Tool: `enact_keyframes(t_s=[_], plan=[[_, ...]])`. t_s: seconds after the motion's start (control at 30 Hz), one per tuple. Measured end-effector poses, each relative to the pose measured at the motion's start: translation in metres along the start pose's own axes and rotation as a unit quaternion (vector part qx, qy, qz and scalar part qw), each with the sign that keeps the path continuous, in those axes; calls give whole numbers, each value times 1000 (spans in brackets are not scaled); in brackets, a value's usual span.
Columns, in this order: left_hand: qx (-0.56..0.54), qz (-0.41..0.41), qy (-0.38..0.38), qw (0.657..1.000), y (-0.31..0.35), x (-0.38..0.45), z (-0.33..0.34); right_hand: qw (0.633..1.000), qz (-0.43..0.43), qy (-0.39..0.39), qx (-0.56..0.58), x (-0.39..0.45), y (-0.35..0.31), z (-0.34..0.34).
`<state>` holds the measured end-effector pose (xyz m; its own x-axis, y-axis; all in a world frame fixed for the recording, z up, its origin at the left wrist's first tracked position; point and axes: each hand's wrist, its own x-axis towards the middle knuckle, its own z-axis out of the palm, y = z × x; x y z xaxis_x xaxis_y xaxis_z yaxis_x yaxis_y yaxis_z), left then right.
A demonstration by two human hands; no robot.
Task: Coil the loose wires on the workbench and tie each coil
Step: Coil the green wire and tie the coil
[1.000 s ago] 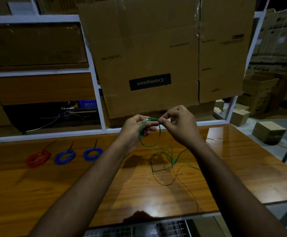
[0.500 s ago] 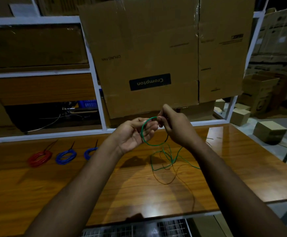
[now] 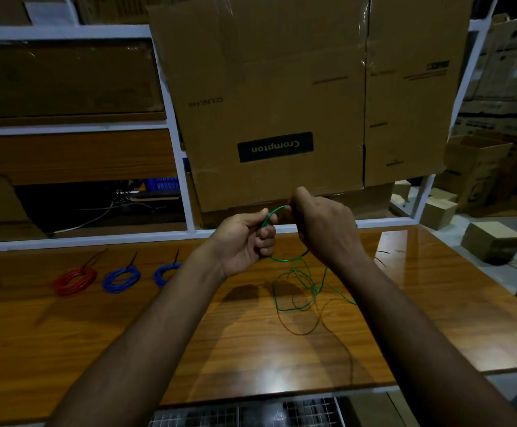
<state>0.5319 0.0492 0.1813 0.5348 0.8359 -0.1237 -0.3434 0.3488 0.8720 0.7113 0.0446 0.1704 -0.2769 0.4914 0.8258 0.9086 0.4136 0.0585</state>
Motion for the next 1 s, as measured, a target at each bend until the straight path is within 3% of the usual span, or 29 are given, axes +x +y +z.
enact_keyframes(t_s=[0.1,0.23,0.3,0.4,0.47,0.5,0.53,0.67,0.77,0.9,1.0], plan=[[-31,2,-19,999,-2,4,-1,992,112,-52,31,1,4,6],[-131,47,-10,990,0,10,-5,941,216,-136,223,-1,19,7],[-176,88,16,980,6,13,-10,862,274,-197,378,-9,33,5],[-185,125,49,973,15,14,-20,706,343,-298,543,-40,65,5],[-172,129,60,975,16,14,-25,598,369,-319,636,-60,80,5],[-166,129,63,976,16,15,-25,562,376,-318,664,-67,83,4],[-165,130,62,976,15,16,-24,552,385,-309,673,-71,81,5],[-174,132,52,974,11,23,-15,613,478,-156,609,-67,51,13],[-166,122,41,978,8,27,-10,702,516,-89,483,-61,27,18],[-142,108,40,983,4,33,-10,851,402,-198,274,-44,-3,7],[-123,107,52,985,2,37,-11,885,269,-307,225,-25,-14,-15]])
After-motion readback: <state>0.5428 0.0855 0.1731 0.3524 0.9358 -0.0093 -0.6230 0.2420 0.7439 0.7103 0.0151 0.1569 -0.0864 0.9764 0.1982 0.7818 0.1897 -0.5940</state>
